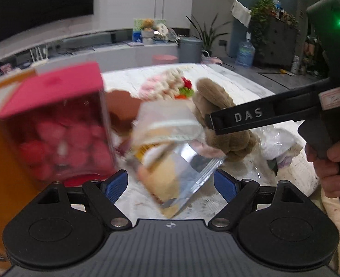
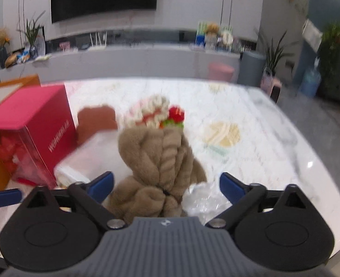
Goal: Organize soft objects
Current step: 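Grasp the brown plush bear with the right gripper while the left gripper approaches the yellow snack packet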
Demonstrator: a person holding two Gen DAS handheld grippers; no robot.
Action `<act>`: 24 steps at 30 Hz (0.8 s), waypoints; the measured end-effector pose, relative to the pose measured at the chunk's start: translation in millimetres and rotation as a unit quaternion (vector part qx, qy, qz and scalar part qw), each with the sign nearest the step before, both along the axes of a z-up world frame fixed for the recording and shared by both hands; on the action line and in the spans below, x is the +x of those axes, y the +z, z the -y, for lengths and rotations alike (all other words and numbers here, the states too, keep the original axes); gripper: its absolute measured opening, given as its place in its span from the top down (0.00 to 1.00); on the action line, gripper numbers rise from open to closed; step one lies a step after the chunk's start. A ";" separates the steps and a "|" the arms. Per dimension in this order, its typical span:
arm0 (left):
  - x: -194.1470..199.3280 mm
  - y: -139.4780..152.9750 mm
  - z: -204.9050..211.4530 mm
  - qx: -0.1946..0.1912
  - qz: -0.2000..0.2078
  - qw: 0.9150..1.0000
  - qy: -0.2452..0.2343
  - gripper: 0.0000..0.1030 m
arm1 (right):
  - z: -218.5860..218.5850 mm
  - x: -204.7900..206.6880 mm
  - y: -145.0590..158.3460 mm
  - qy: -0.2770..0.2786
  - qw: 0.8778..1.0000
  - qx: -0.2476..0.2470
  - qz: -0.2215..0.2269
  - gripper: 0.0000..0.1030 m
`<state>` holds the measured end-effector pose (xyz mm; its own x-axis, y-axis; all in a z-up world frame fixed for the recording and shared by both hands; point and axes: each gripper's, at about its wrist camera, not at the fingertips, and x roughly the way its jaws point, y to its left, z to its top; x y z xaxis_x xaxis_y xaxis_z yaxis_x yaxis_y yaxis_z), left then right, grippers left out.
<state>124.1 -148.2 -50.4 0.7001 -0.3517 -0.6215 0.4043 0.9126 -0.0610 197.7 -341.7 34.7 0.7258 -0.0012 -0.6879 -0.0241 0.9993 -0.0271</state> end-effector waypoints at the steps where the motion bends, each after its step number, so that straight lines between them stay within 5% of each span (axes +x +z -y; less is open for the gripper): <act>1: 2.4 -4.2 0.0 -0.002 -0.004 1.000 0.004 0.04 | 2.4 1.6 -4.9 0.009 1.000 0.010 -0.009 0.12; 6: 10.9 -18.8 4.0 0.014 -0.017 0.999 0.023 0.04 | 21.5 10.2 -16.0 0.032 0.995 0.090 -0.026 0.26; 9: 11.7 -21.1 6.6 0.021 -0.010 0.999 0.032 0.04 | 23.8 15.3 -21.2 0.027 0.993 0.104 -0.041 0.17; 11: 7.3 -19.7 5.5 0.018 -0.005 0.999 0.032 0.13 | 24.1 16.1 -23.2 0.026 0.993 0.109 -0.033 0.12; 13: -0.9 -16.7 2.5 0.018 0.005 0.999 0.031 0.29 | 24.2 14.9 -24.9 0.038 0.992 0.113 -0.027 0.33; 16: -17.1 -12.8 -4.3 0.020 0.017 0.999 0.047 0.44 | 23.3 8.5 -17.2 0.059 0.993 0.102 -0.018 0.45; 24: -53.7 2.4 -19.3 0.024 0.014 0.998 0.052 0.57 | 43.7 5.2 -1.1 0.035 0.983 0.169 -0.060 0.55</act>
<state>70.4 -128.9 -48.0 0.7489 -0.2465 -0.6151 0.3080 0.9514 -0.0062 202.9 -385.4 33.6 0.6298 0.2892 -0.7209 -0.0756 0.9465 0.3136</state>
